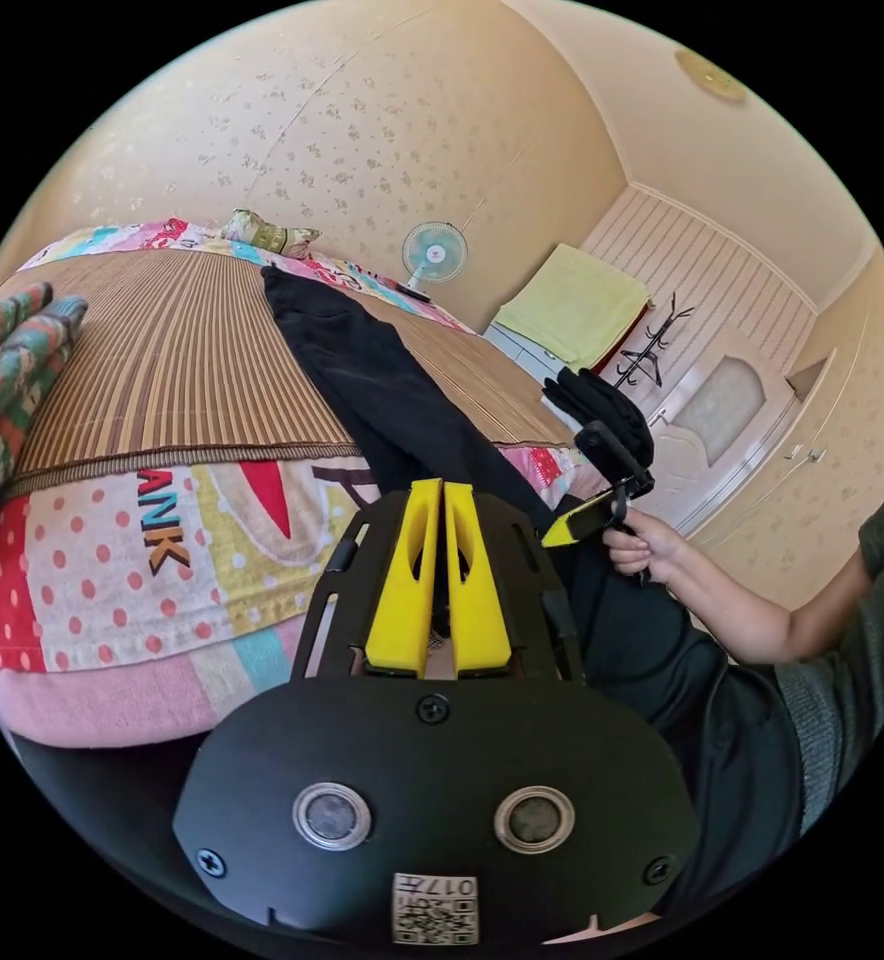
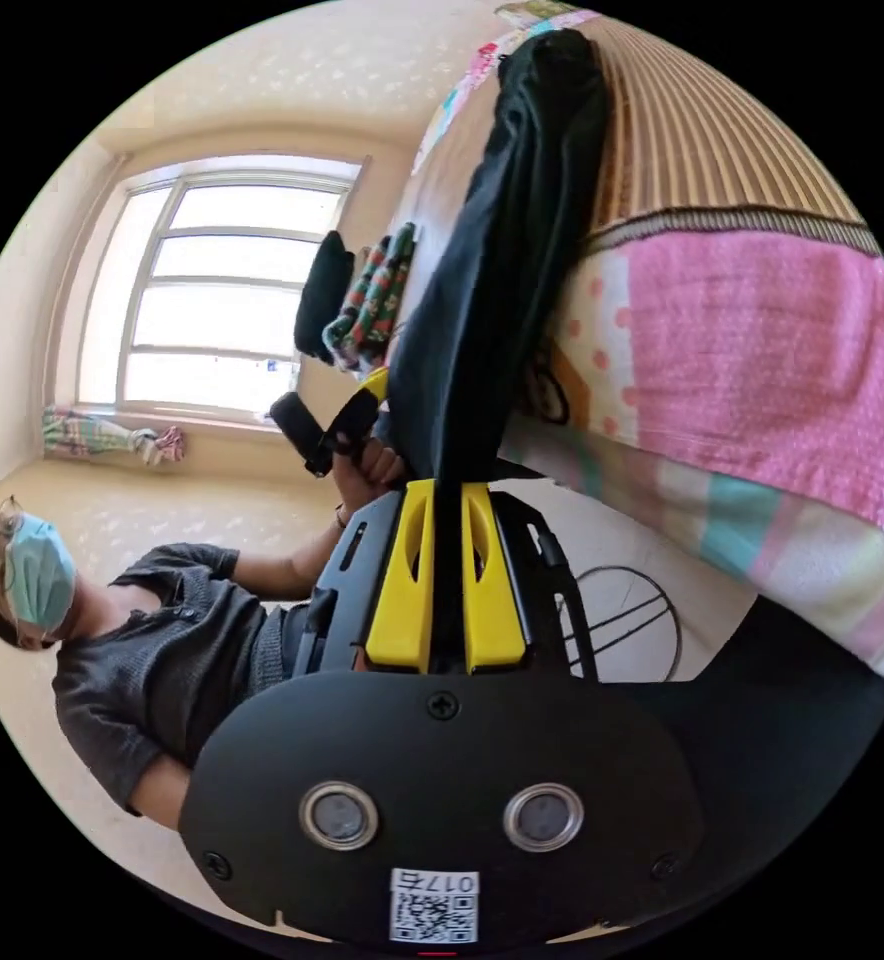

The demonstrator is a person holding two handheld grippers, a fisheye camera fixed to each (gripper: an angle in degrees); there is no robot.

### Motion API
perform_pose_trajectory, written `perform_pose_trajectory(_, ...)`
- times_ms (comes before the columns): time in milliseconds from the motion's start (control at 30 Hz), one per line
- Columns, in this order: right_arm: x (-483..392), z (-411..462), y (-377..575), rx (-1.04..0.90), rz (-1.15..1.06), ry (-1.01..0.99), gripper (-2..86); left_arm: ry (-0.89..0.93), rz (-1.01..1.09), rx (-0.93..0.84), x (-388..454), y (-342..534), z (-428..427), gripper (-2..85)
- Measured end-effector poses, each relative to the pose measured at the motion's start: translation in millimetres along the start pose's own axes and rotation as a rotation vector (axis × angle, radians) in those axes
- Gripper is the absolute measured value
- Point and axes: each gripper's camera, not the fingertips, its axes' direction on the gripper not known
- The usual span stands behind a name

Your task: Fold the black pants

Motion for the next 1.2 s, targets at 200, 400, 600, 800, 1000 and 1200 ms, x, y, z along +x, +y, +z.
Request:
perform_pose_trajectory(200,-80,-6,25,-0.059,-0.283,-0.167,2.2,-0.025,-0.019,0.101,-9,-2,-35,-1.0)
perform_pose_trajectory(400,-170,39,51,-0.253,-0.58,-0.35,1.5,0.094,-0.014,0.082,-26,-10,-37,-1.0)
perform_pose_trajectory(600,-195,15,37,-0.136,-0.741,-0.622,1.0,0.254,0.039,-0.159,-34,-31,12,-0.9)
perform_pose_trajectory(800,-174,-62,-49,0.124,-0.714,-0.499,1.1,0.397,-0.006,-0.249,-55,-42,42,1.8)
perform_pose_trajectory(1000,-106,-90,-155,0.256,-0.407,-0.166,3.1,0.311,-0.207,0.011,-118,-35,-14,6.6)
perform_pose_trajectory(1200,-48,-112,-153,0.442,-0.161,0.083,9.3,0.243,-0.306,0.131,-149,-28,-47,14.1)
